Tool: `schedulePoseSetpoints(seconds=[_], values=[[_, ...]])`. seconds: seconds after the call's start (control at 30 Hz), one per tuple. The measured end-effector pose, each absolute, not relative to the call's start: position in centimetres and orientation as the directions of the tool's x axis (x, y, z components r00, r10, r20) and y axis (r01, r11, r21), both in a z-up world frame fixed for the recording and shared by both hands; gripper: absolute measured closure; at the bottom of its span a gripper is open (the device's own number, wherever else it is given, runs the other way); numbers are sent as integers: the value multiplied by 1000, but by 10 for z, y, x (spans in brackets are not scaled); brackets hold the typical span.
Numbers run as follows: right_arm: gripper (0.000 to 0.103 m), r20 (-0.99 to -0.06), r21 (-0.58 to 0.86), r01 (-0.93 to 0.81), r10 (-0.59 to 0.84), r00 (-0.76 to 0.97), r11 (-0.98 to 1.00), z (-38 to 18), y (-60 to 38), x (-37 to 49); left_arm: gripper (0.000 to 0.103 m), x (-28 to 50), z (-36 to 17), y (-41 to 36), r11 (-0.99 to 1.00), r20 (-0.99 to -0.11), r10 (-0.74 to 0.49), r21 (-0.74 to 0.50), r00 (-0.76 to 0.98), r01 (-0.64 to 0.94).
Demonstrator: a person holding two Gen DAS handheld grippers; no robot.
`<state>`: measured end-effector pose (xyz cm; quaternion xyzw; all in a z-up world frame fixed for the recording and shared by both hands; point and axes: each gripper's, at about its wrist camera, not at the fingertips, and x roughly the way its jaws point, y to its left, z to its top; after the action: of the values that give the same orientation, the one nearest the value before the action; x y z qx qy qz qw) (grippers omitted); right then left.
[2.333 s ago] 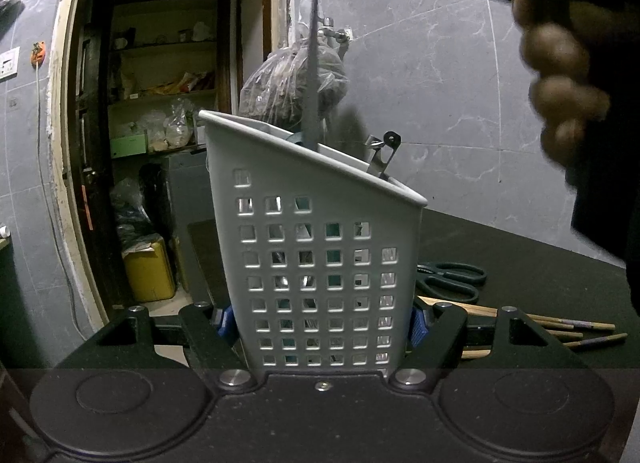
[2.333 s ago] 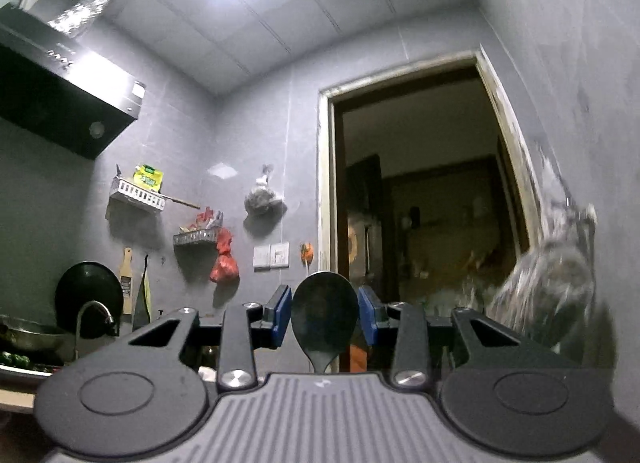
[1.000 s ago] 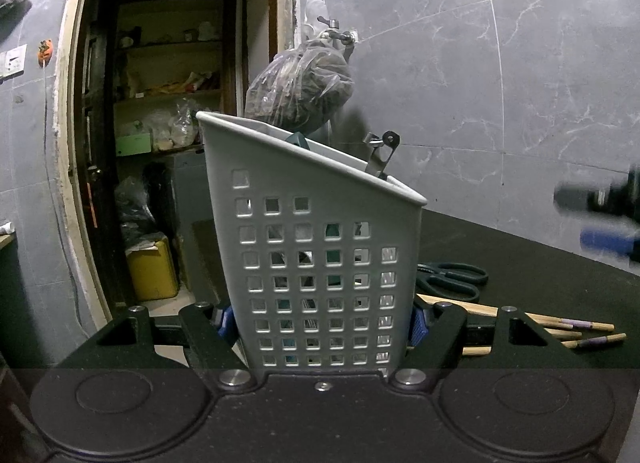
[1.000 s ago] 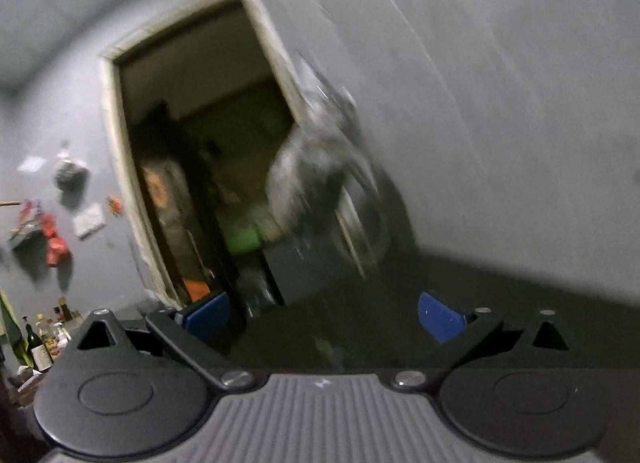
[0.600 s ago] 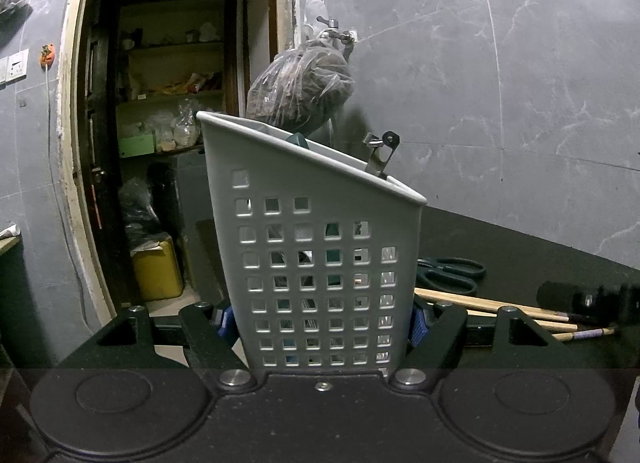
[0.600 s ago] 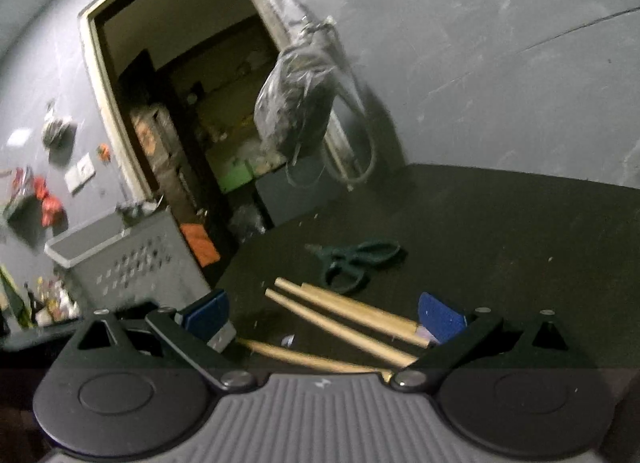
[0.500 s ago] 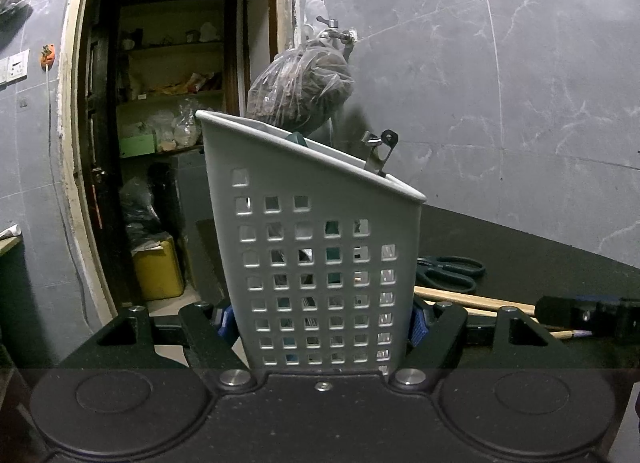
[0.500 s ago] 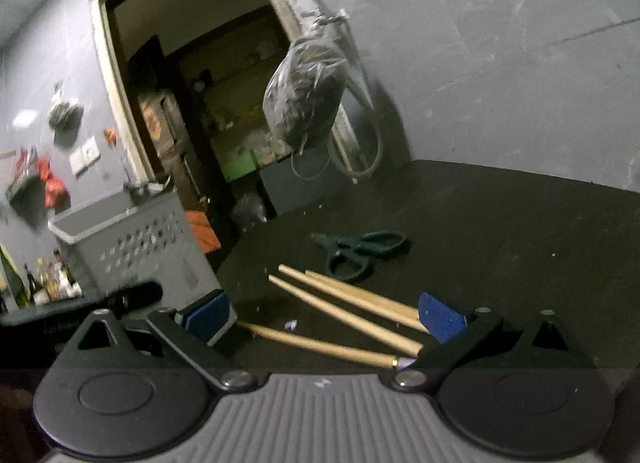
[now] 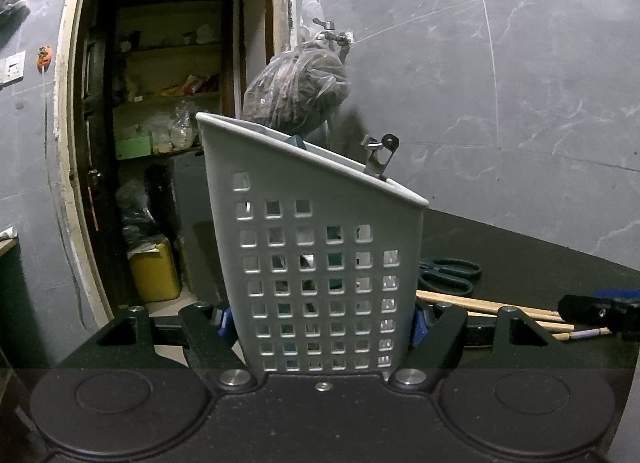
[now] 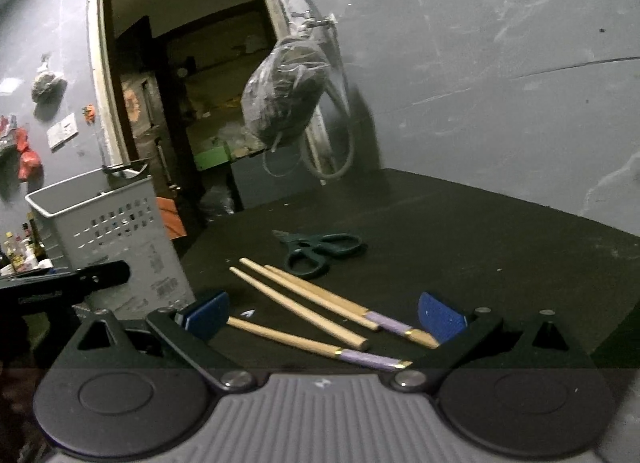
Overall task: Organize utensils
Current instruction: 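Move the right tool down to the green-handled scissors on the table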
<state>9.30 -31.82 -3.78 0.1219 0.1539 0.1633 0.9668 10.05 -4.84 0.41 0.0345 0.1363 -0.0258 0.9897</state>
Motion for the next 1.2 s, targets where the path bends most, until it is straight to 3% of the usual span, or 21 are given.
schedulePoseSetpoints(seconds=[0.23, 0.37, 0.5, 0.73, 0.93, 1.2], values=[[0, -292, 120, -279, 303, 907, 953, -17, -313, 117, 26, 105, 3, -46, 996, -270, -53, 55, 961, 70], [0, -410, -68, -284, 233, 882, 956, -5, -293, 155, 26, 106, 3, -48, 996, -272, -45, 60, 961, 63], [0, -452, -190, -336, 222, 864, 923, 0, -276, 184, 26, 104, 2, -49, 996, -267, -41, 60, 963, 59], [2, -504, -169, -422, 290, 813, 891, 4, -261, 237, 26, 105, 2, -49, 996, -269, -44, 60, 962, 63], [18, -536, -92, -482, 365, 761, 871, 3, -252, 263, 26, 105, 2, -49, 996, -269, -44, 59, 962, 62], [18, -575, -160, -508, 339, 745, 846, -8, -238, 278, 26, 106, 3, -49, 996, -272, -36, 64, 962, 55]])
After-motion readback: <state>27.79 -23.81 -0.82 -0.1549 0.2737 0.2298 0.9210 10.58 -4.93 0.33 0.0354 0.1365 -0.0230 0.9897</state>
